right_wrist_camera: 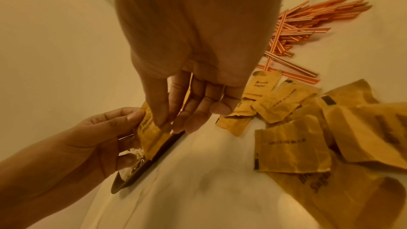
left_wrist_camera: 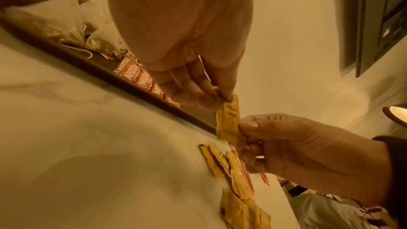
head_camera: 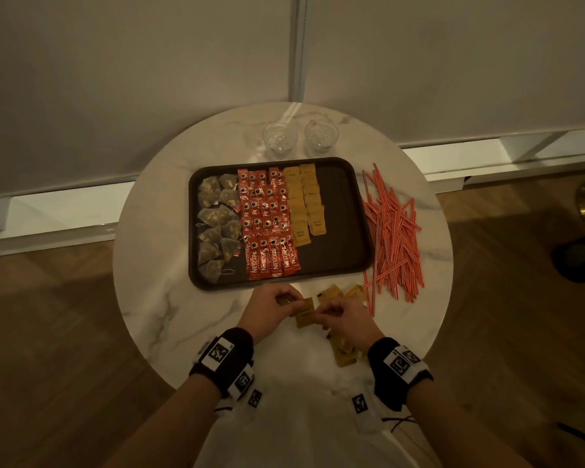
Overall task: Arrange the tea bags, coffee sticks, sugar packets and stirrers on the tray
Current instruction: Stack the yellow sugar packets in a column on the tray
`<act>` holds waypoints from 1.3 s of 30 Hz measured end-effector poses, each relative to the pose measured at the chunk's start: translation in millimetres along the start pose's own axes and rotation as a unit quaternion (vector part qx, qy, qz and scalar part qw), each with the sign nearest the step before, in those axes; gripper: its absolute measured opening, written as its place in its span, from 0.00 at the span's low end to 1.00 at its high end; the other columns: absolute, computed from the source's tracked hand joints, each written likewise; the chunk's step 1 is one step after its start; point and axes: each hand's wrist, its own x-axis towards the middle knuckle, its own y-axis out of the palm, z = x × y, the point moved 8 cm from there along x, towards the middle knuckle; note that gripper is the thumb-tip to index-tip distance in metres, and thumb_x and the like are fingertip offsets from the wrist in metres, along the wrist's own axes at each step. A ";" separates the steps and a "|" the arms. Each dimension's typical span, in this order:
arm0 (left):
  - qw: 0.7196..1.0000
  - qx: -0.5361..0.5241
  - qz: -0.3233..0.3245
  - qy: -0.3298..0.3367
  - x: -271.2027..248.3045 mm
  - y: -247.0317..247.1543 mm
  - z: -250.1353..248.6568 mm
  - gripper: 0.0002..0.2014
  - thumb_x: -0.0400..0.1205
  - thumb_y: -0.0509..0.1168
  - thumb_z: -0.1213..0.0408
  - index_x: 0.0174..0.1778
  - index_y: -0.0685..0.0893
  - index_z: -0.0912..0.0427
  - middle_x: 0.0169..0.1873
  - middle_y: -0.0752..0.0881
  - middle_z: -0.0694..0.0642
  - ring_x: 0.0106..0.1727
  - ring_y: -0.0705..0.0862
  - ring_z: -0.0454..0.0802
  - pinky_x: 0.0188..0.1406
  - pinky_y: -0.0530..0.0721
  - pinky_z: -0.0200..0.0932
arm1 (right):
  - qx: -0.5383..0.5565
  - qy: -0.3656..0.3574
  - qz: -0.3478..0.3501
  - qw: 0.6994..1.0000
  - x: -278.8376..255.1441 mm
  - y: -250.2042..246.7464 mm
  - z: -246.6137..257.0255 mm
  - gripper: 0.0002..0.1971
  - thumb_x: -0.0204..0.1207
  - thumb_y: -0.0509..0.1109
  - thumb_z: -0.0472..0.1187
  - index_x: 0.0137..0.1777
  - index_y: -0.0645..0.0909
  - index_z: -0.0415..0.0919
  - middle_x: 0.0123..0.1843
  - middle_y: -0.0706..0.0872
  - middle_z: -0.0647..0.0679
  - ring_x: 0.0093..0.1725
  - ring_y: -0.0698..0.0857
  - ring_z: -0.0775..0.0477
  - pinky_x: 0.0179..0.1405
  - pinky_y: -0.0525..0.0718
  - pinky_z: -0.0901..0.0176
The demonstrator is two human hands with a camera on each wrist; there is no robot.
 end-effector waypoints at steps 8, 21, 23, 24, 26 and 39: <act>0.989 -0.049 0.000 -0.137 11.5 -2.7 40.6 0.15 0.84 0.68 0.53 0.43 0.90 0.63 0.35 0.92 0.55 0.32 0.88 0.48 0.28 0.79 0.40 | -0.005 -0.008 -0.024 1.000 30.9 -28.1 13.2 0.01 0.74 0.78 0.38 0.44 0.90 0.43 0.41 0.92 0.47 0.41 0.89 0.50 0.44 0.88 0.61; 0.944 0.119 0.120 -0.284 17.6 22.3 77.6 0.31 0.79 0.65 0.35 0.31 0.90 0.63 0.23 0.89 0.54 0.18 0.83 0.47 0.25 0.80 0.37 | -0.075 0.014 -0.105 0.992 126.9 -78.9 26.3 0.04 0.76 0.76 0.37 0.47 0.90 0.37 0.43 0.89 0.44 0.40 0.84 0.53 0.40 0.80 0.70; 0.943 0.122 0.115 -0.287 18.3 22.6 79.1 0.31 0.79 0.66 0.35 0.30 0.90 0.63 0.23 0.89 0.54 0.19 0.83 0.47 0.27 0.83 0.38 | -0.080 0.019 -0.105 0.991 136.6 -79.0 27.0 0.02 0.77 0.76 0.37 0.45 0.89 0.39 0.41 0.89 0.46 0.40 0.84 0.54 0.37 0.78 0.72; 0.943 0.122 0.112 -0.288 18.7 22.5 79.9 0.31 0.78 0.66 0.35 0.30 0.90 0.63 0.23 0.89 0.54 0.19 0.83 0.47 0.29 0.85 0.39 | -0.081 0.022 -0.106 0.991 140.6 -79.2 27.1 0.01 0.77 0.76 0.37 0.44 0.88 0.41 0.41 0.88 0.48 0.39 0.84 0.55 0.36 0.78 0.73; 0.943 0.124 0.112 -0.287 19.4 22.6 81.0 0.32 0.78 0.66 0.34 0.31 0.90 0.64 0.24 0.89 0.54 0.20 0.84 0.47 0.32 0.87 0.40 | -0.079 0.023 -0.109 0.991 147.6 -80.2 28.3 0.02 0.77 0.76 0.37 0.43 0.88 0.42 0.40 0.88 0.49 0.36 0.83 0.57 0.35 0.77 0.74; 0.947 0.138 0.114 -0.265 21.2 22.5 82.6 0.31 0.79 0.64 0.34 0.28 0.89 0.60 0.22 0.89 0.52 0.19 0.84 0.44 0.29 0.84 0.37 | -0.092 0.033 -0.133 0.986 158.7 -82.2 26.2 0.07 0.75 0.78 0.43 0.44 0.87 0.40 0.35 0.87 0.49 0.34 0.83 0.56 0.36 0.83 0.63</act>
